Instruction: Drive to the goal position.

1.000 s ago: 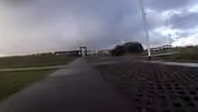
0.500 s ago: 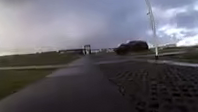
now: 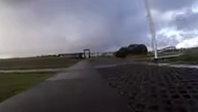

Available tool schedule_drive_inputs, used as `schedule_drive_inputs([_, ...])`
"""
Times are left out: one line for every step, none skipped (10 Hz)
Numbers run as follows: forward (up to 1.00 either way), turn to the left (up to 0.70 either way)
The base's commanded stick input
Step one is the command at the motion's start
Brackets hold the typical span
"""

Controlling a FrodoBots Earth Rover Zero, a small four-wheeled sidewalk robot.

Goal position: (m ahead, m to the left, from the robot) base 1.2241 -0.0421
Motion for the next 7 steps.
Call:
schedule_drive_inputs([0.7, 0.14])
schedule_drive_inputs([0.7, 0.14])
schedule_drive_inputs([0.7, 0.14])
schedule_drive_inputs([0.7, 0.06])
schedule_drive_inputs([0.7, 0.0])
schedule_drive_inputs([0.7, 0.0])
schedule_drive_inputs([0.7, 0.0])
